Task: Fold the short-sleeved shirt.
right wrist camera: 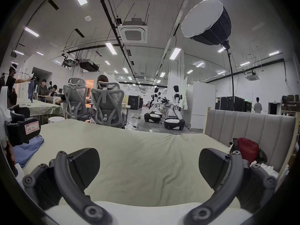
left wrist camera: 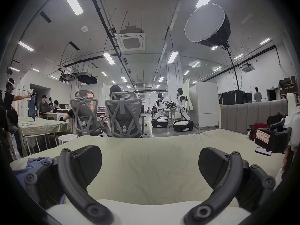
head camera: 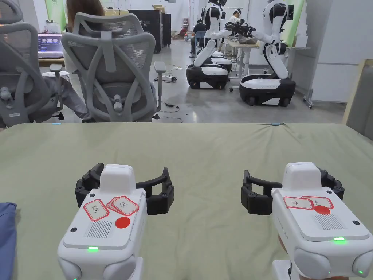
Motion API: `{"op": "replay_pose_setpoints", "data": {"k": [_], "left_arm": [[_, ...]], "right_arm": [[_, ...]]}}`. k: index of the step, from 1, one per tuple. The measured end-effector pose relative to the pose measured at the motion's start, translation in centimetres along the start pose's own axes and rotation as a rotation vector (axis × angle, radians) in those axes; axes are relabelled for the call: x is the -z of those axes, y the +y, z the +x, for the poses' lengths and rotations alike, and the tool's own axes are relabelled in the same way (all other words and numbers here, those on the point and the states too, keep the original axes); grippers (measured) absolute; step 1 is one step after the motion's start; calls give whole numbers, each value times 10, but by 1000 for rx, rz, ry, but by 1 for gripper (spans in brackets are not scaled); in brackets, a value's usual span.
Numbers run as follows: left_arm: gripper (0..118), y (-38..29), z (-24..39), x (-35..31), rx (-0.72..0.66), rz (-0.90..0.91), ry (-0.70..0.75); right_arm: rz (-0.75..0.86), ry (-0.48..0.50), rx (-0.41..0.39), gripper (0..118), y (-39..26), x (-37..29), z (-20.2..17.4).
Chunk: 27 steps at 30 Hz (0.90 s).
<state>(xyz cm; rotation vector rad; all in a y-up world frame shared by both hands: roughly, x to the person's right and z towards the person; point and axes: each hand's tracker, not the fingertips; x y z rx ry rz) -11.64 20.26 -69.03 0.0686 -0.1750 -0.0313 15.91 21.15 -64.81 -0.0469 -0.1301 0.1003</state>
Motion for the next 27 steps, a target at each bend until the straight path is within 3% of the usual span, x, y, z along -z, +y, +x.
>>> {"op": "replay_pose_setpoints", "data": {"k": [27], "left_arm": [[118, 1, 4, -2, 13, -3, -9]], "right_arm": [[-8, 1, 29, 118, 3, -1, 6]]}}
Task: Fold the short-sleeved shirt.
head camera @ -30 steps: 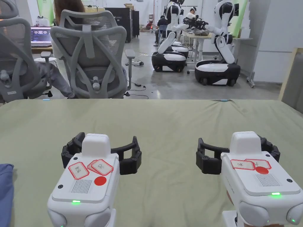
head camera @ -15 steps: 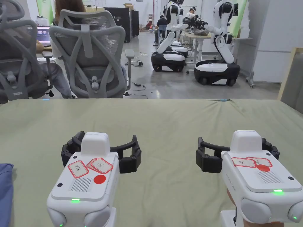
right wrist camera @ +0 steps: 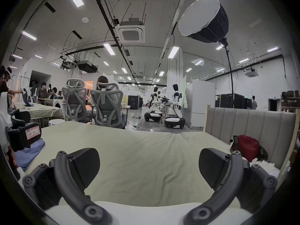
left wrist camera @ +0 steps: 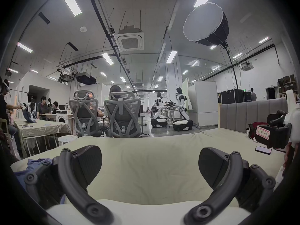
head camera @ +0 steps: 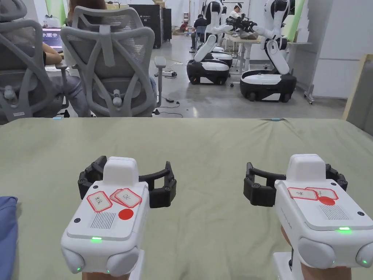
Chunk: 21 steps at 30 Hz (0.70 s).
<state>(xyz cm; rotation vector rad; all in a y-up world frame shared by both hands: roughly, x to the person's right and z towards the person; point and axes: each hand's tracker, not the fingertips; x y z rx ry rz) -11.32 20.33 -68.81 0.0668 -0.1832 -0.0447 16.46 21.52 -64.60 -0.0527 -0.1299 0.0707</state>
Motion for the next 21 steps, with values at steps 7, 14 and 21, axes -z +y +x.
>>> {"op": "replay_pose_setpoints", "data": {"k": [7, 14, 21], "left_arm": [[118, 1, 1, 0, 2, 0, 0], [118, 1, 0, 0, 4, -1, -1], [118, 0, 1, 0, 1, 7, 22]], "right_arm": [[0, -4, -7, 118, -1, 3, 2], [-1, -4, -7, 118, 1, -1, 1], [1, -2, -11, 118, -1, 4, 2]]}}
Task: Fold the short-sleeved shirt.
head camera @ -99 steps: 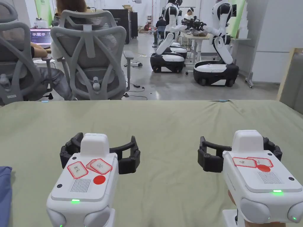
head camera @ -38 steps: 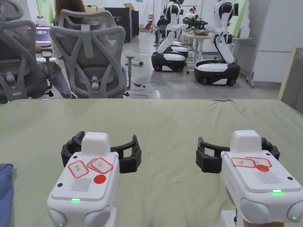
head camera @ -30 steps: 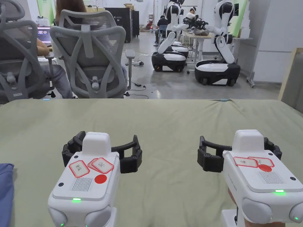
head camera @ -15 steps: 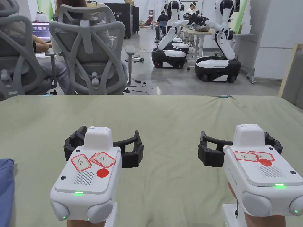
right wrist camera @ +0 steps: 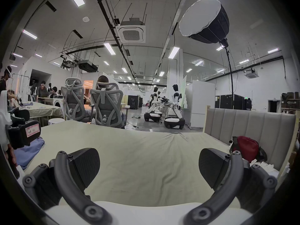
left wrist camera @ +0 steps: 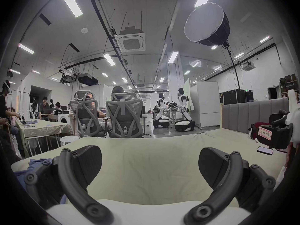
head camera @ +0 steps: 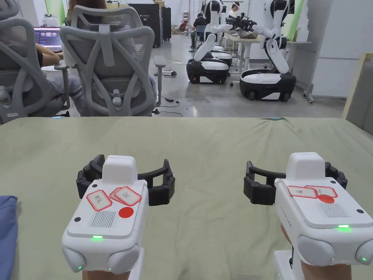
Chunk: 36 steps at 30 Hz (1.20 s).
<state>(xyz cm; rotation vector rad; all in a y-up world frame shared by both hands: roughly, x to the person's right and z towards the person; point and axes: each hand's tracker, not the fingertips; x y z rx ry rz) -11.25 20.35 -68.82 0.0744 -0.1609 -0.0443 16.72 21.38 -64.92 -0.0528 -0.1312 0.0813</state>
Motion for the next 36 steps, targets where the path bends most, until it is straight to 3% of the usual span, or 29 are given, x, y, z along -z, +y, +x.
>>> {"op": "replay_pose_setpoints", "data": {"k": [7, 8, 10, 11, 12, 15, 24, 29, 36], "left_arm": [[117, -1, -2, 0, -9, -3, 3], [107, -1, -2, -1, -7, -4, -1], [26, -1, -1, -3, -5, 16, -14], [0, -2, 0, -2, 8, 22, 19], [0, -2, 0, 0, 25, 15, 92], [0, 4, -4, -1, -51, 10, -27], [0, 5, -25, -3, 0, 14, 57], [0, 5, -79, -26, 3, 6, 201], [0, 2, -183, -87, -10, -18, 464]], "right_arm": [[-11, 5, 5, 118, 1, -3, 0], [-13, 13, 9, 116, 1, -4, 1], [-1, 18, 9, 69, -1, -5, 1], [2, 2, -5, 33, -1, -4, -1], [-3, -22, -31, 1, -1, -3, -2], [-14, -14, -19, 0, -2, -3, -1], [-13, 22, -3, 0, 6, 3, -23], [24, 172, 3, 0, 16, 19, -90], [58, 448, -30, 0, 23, 26, -214]]}}
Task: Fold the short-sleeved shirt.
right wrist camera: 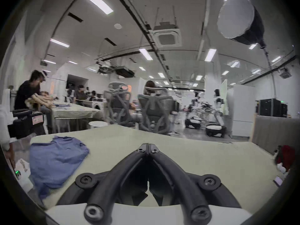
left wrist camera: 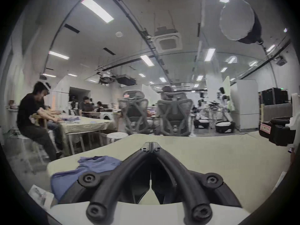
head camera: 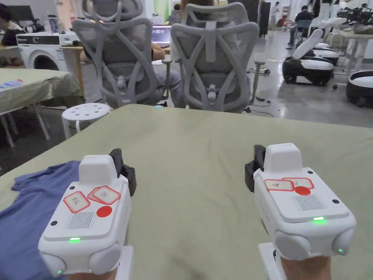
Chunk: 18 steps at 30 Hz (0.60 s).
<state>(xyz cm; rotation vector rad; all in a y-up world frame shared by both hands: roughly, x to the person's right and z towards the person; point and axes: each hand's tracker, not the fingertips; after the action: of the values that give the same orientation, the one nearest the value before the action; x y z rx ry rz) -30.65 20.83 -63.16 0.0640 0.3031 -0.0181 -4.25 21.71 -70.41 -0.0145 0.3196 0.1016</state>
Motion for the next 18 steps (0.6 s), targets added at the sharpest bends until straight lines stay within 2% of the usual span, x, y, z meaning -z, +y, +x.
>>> {"op": "replay_pose_setpoints", "data": {"k": [4, 7, 11, 14, 18], "left_arm": [[0, -6, -50, -10, -28, -25, 96], [0, -9, -66, -12, -11, -35, 109], [0, -10, -73, 0, 21, -84, 64], [0, -9, -77, 31, 81, -212, 6], [0, -24, -88, 96, 40, -414, -107]], "right_arm": [[-4, 118, -3, 0, 4, 12, -54], [-5, 142, -14, 0, -2, 25, -75], [-9, 157, -5, 0, 0, 30, -84], [-13, 165, 3, 0, 0, 29, -85], [-26, 168, -12, 0, -8, 33, -87]]}}
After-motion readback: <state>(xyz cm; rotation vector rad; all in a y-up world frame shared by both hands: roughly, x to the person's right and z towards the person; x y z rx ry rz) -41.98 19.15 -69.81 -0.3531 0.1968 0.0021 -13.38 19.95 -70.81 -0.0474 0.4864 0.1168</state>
